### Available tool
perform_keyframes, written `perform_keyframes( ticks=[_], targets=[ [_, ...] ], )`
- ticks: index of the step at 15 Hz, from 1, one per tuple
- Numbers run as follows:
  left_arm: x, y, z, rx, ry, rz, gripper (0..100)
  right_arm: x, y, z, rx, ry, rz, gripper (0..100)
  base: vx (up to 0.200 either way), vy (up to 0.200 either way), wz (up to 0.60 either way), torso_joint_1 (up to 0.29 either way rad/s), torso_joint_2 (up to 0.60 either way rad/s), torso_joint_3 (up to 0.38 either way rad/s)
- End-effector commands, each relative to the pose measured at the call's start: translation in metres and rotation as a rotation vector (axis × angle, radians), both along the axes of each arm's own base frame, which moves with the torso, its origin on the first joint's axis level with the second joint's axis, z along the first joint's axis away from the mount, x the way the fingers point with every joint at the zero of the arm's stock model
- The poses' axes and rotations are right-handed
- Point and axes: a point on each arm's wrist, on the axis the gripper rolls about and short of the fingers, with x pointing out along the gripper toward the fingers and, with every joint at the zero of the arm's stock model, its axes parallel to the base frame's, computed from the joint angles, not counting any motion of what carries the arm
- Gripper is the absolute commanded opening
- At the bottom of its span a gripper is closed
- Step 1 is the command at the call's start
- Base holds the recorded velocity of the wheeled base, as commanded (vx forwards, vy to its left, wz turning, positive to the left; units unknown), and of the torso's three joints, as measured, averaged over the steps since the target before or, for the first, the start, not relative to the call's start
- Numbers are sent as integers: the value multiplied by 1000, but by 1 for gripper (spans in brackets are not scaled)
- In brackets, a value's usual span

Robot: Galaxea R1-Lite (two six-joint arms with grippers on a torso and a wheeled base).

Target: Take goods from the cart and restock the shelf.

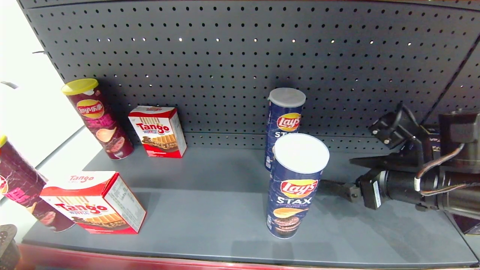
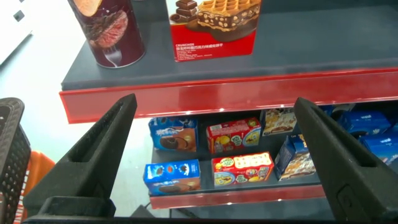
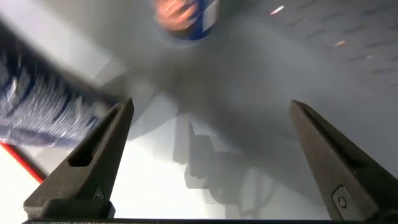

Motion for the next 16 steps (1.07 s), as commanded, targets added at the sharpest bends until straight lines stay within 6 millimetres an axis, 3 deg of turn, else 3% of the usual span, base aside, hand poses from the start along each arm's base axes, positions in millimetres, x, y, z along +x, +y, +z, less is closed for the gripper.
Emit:
perform_keyframes(
  ticks=[1,3,5,6,10,12,15,16],
  targets=[
    [0,0,0,0,2,0,100,-19,-31,34,65,-145,-109,100,0,0,0,0,0,0],
    [0,0,0,1,2,-2,100,-48,-69,55,103,-263,-254,100,0,0,0,0,0,0],
    [0,0,0,1,2,-2,100,-88,-101,53,110,-352,-409,100,0,0,0,0,0,0],
    [0,0,0,1,2,-2,100,-111,-107,46,116,-389,-445,100,0,0,0,0,0,0],
    [0,0,0,1,2,-3,100,-182,-116,-7,126,-478,-529,100,0,0,0,0,0,0],
    [0,0,0,1,0,0,100,-200,-118,-29,128,-502,-556,100,0,0,0,0,0,0],
    [0,0,0,1,2,0,100,-229,-120,-89,132,-502,-544,100,0,0,0,0,0,0],
    [0,0,0,1,0,0,100,-228,-120,-105,131,-472,-558,100,0,0,0,0,0,0]
  ],
)
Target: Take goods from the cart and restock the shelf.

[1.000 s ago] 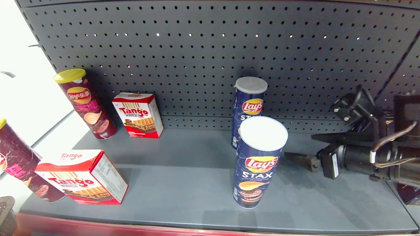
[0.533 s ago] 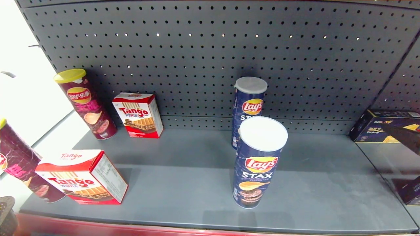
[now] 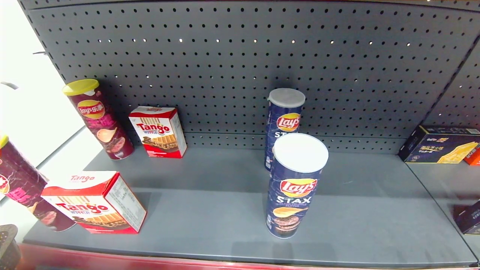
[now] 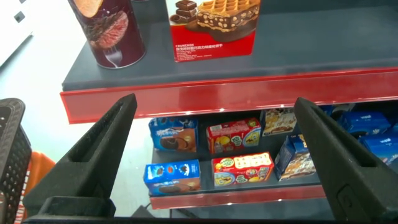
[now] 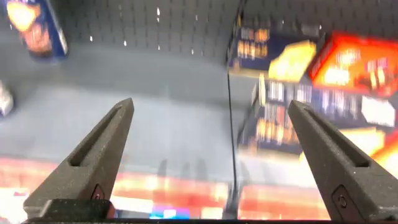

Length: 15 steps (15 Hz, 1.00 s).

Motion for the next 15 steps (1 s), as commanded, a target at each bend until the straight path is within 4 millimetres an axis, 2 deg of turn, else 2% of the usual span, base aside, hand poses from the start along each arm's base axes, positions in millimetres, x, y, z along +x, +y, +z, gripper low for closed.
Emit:
perform_keyframes(
  ticks=[1,2,6,9,11,15],
  targets=[
    [0,0,0,0,0,0,100,-15,-1,-52,18,-29,-9,100,0,0,0,0,0,0],
    [0,0,0,1,0,0,100,-11,-1,-63,24,-6,-1,100,0,0,0,0,0,0],
    [0,0,0,1,0,0,100,-11,0,-75,71,109,54,100,0,0,0,0,0,0],
    [0,0,0,3,-2,0,100,-11,-2,-75,138,106,-70,100,0,0,0,0,0,0],
    [0,0,0,3,-1,-3,100,-11,2,-82,62,175,109,100,0,0,0,0,0,0],
    [0,0,0,1,-2,-2,100,-11,1,-82,95,179,124,100,0,0,0,0,0,0]
  ],
)
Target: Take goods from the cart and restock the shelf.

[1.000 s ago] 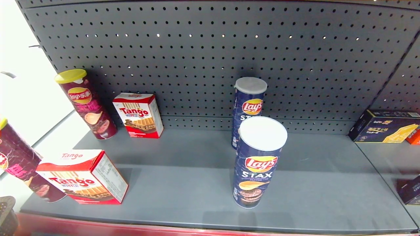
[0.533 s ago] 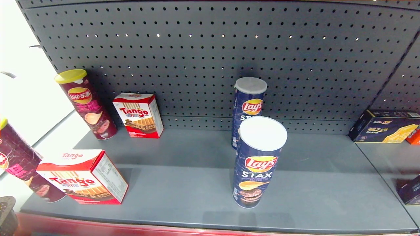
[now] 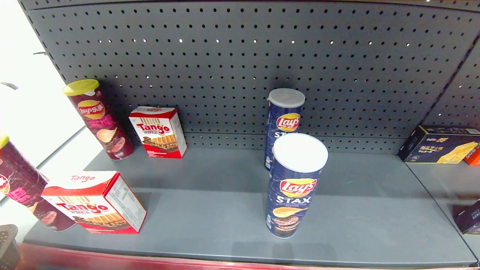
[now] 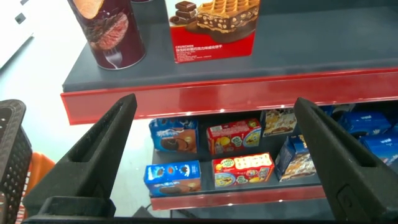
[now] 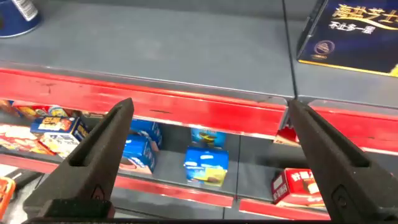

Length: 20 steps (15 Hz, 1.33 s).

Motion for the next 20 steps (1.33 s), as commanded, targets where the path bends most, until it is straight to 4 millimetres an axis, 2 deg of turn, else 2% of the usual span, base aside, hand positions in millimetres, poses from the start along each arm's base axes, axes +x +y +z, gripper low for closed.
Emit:
perform_keyframes(
  ticks=[1,4,6,8,16,18,20],
  targets=[
    [0,0,0,-1,1,2,100,0,0,0,1,5,1,100,0,0,0,0,0,0],
    [0,1,0,-19,1,30,100,1,0,0,-1,6,-9,100,0,0,0,0,0,0],
    [0,1,0,-18,2,23,100,-1,2,0,1,-7,-141,100,0,0,0,0,0,0],
    [0,1,0,-18,1,23,100,-7,2,-2,5,-87,-101,100,0,0,0,0,0,0],
    [0,1,0,-25,2,31,100,-6,2,-2,5,-82,-100,100,0,0,0,0,0,0],
    [0,1,0,-25,2,31,100,-6,2,-2,7,-82,-100,100,0,0,-600,5,0,2],
    [0,1,0,-25,2,31,100,-6,2,-2,7,-82,-100,100,0,0,0,0,0,0]
  ],
)
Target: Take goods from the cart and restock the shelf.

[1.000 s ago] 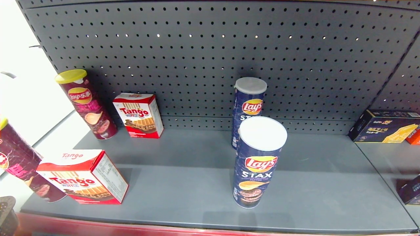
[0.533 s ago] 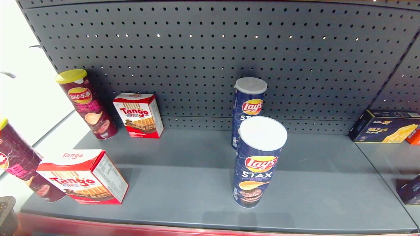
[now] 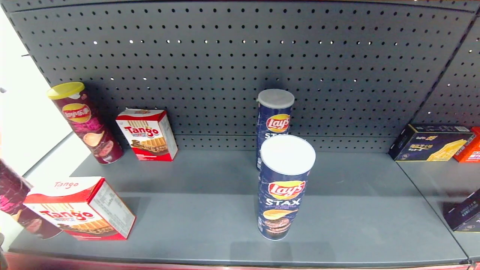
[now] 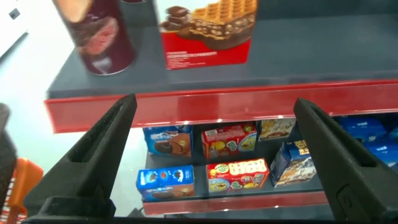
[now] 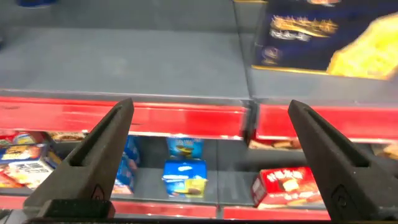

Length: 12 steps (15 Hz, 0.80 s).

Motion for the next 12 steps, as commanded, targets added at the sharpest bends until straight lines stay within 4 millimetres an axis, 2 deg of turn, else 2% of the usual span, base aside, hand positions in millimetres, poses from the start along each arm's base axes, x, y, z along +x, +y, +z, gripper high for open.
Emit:
perform_keyframes(
  ticks=[1,8,9,12],
  targets=[
    [0,0,0,1,0,0,100,0,0,0,-1,1,0,100,0,0,0,0,0,0],
    [0,0,0,-3,0,9,100,0,0,0,-1,1,0,100,0,0,0,0,0,0],
    [0,0,0,-3,0,11,100,0,0,0,-1,1,0,100,0,-200,0,2,7,2],
    [0,0,0,-5,0,9,100,0,0,0,-1,1,-1,100,0,0,0,0,0,0]
  ],
)
